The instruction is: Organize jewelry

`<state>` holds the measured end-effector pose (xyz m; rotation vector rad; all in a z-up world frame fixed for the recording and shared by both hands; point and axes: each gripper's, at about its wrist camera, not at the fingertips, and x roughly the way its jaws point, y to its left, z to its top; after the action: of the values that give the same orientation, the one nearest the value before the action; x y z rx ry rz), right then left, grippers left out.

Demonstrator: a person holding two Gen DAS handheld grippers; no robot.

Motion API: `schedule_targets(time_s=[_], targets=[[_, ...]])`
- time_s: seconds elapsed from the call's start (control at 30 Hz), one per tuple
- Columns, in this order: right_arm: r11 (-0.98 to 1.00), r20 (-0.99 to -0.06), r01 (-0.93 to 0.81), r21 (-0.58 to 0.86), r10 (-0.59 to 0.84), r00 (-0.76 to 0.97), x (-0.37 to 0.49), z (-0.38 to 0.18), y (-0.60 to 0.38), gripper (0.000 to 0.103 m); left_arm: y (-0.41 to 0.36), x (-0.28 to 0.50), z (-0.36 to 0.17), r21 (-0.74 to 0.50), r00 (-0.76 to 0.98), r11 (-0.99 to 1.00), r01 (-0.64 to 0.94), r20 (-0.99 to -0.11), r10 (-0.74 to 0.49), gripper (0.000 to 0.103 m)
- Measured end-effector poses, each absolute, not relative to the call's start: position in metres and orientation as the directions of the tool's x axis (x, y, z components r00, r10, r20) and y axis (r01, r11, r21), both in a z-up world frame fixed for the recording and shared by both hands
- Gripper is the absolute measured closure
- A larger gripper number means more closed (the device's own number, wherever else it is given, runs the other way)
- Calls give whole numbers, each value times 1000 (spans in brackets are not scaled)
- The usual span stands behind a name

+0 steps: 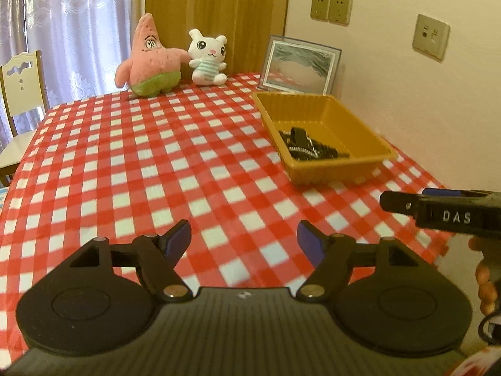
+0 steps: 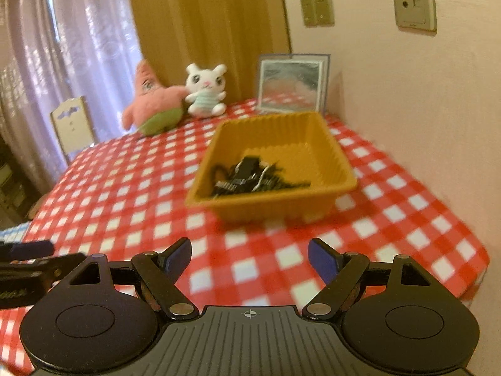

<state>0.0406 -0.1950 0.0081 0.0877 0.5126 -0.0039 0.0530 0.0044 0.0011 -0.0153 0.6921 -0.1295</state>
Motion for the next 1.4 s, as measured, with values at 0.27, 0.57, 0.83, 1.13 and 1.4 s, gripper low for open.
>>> schedule_targets(time_s=[0.27, 0.57, 0.83, 1.13, 1.4], targets=[[997, -514, 5, 76, 35, 857, 4, -12, -177, 22, 16, 14, -14, -64, 751, 992, 110, -648, -125, 30], [997, -543, -40, 59, 65, 837, -13, -32, -164, 22, 18, -7, -25, -70, 741, 993, 98, -661, -120, 30], [997, -536, -44, 66, 73, 841, -16, -33, -166, 22, 14, -11, -23, -61, 743, 993, 105, -658, -119, 30], [996, -538, -42, 74, 76, 839, -17, -32, -166, 22, 11, -9, -22, -55, 739, 992, 111, -663, -119, 30], [996, -539, -42, 77, 77, 839, -15, -33, -166, 22, 8, -5, -23, -53, 733, 992, 113, -670, -119, 30]])
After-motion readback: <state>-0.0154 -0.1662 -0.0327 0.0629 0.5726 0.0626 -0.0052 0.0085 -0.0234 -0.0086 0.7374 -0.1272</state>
